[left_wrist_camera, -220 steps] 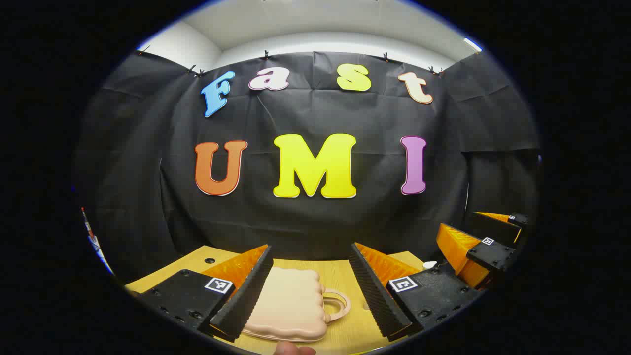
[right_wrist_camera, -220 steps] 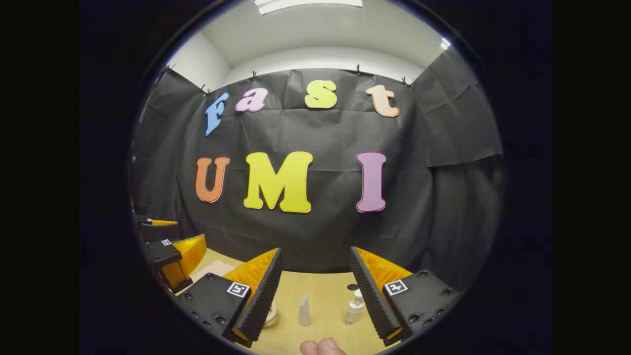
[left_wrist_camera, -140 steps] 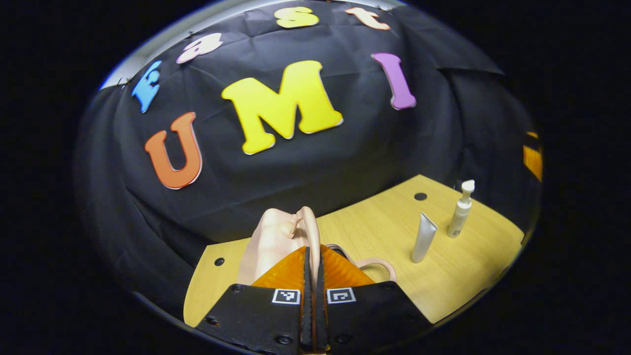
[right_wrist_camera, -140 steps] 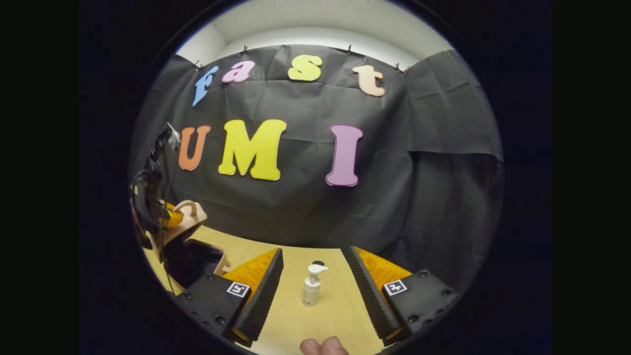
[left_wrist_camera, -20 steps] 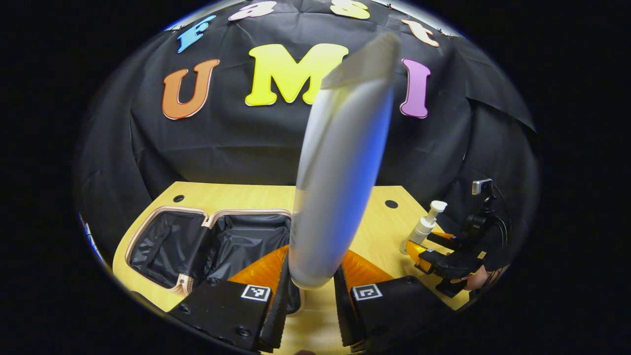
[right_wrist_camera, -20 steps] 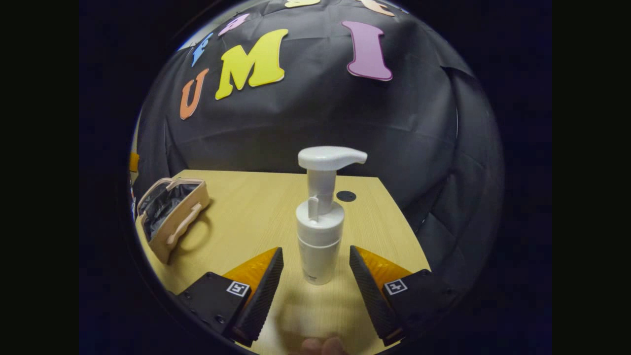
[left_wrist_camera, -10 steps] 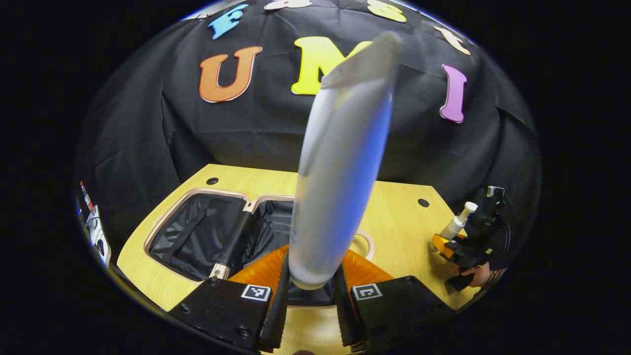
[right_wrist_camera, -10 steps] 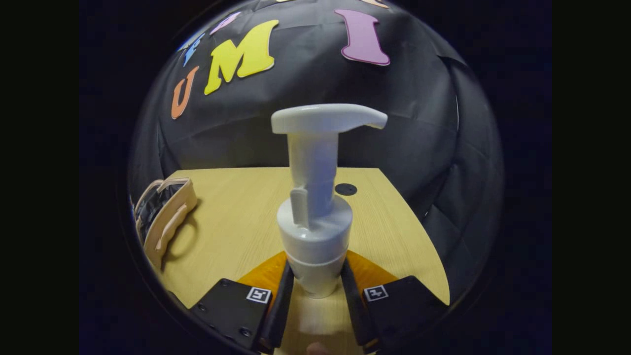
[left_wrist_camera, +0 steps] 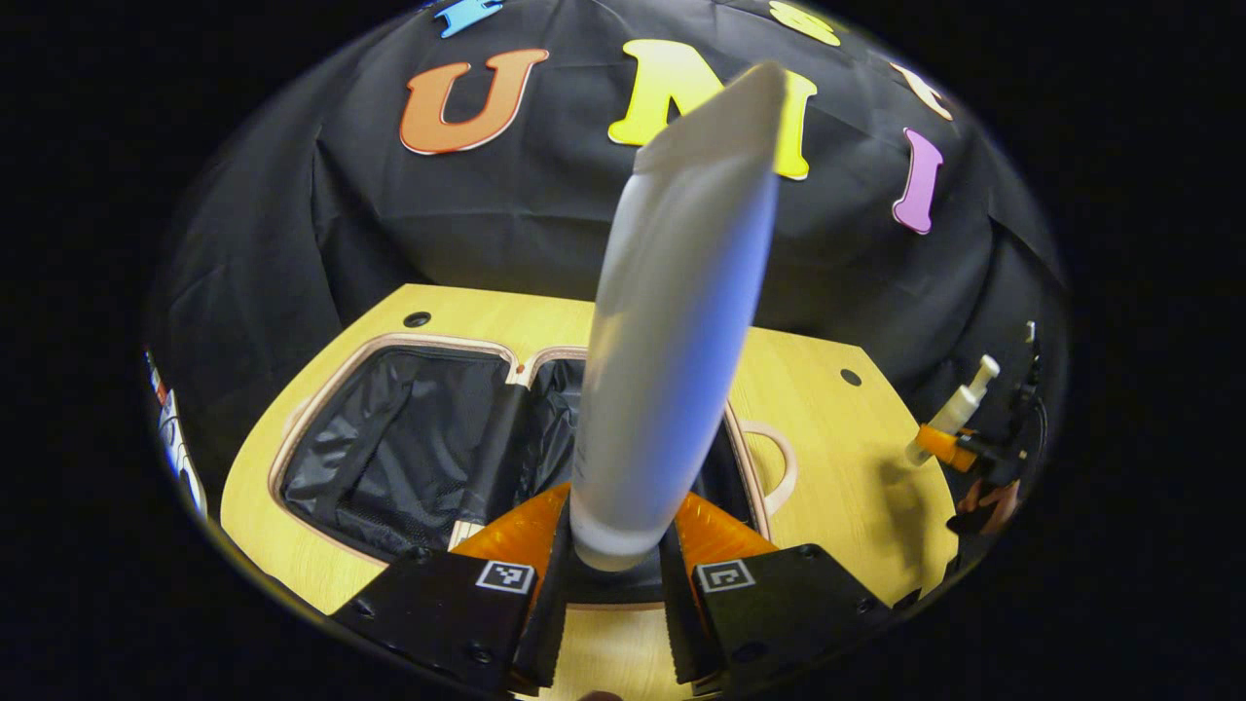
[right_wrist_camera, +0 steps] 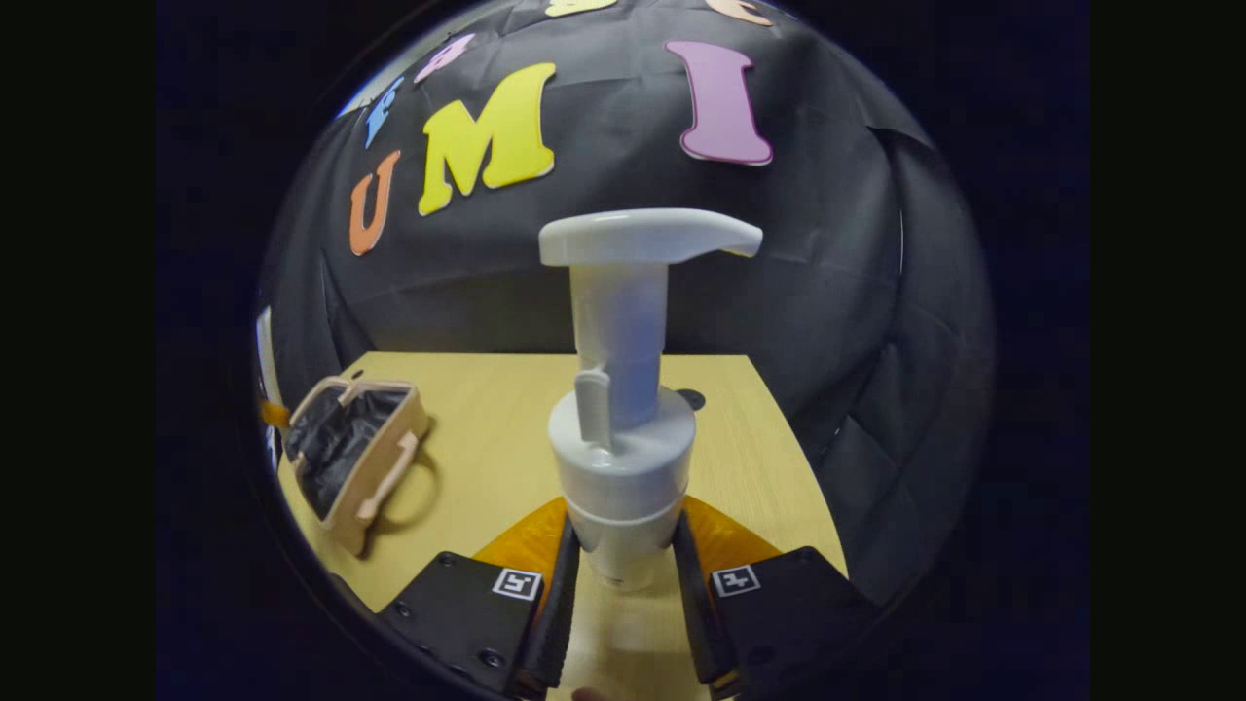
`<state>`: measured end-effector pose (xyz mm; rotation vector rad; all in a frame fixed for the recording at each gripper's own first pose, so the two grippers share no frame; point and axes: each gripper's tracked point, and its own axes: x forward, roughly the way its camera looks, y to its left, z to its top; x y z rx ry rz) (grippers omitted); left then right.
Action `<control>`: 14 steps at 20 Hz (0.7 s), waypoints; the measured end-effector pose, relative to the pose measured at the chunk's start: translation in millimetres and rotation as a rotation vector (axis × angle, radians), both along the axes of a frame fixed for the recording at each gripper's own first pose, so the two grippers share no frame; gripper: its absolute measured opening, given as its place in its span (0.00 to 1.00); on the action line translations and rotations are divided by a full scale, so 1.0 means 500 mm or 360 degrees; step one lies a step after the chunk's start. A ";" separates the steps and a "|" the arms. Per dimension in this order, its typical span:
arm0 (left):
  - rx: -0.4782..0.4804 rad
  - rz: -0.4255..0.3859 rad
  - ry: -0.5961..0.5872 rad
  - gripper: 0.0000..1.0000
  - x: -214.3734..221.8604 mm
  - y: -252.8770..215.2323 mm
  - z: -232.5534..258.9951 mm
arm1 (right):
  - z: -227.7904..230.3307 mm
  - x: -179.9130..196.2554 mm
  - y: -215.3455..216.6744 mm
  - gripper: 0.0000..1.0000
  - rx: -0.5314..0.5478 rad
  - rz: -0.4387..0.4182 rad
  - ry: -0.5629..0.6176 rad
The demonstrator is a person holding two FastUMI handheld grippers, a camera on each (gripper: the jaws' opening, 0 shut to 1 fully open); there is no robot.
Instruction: First open the suitcase, pack the skin care products into it, and then close the suitcase.
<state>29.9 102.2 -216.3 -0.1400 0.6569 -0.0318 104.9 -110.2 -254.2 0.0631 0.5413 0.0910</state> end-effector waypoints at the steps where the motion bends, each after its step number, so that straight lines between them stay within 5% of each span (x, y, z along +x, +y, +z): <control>1: -0.0011 -0.0023 0.0016 0.47 0.006 0.004 -0.016 | 0.032 -0.015 0.007 0.46 0.0008 0.0015 -0.0016; 5: -0.0090 -0.0120 0.0120 0.46 0.037 0.017 -0.096 | 0.146 -0.093 0.024 0.46 0.0081 0.0067 -0.0008; 10: -0.0138 -0.0165 0.0322 0.53 0.063 0.027 -0.182 | 0.161 -0.196 -0.006 0.46 0.0108 -0.0087 0.0102; 12: -0.0155 -0.0152 0.0438 0.45 0.062 0.025 -0.205 | 0.171 -0.229 -0.014 0.46 0.0105 -0.0134 0.0117; 14: -0.0159 -0.0133 0.0553 0.52 0.061 0.025 -0.219 | 0.190 -0.247 -0.015 0.46 0.0104 -0.0152 0.0104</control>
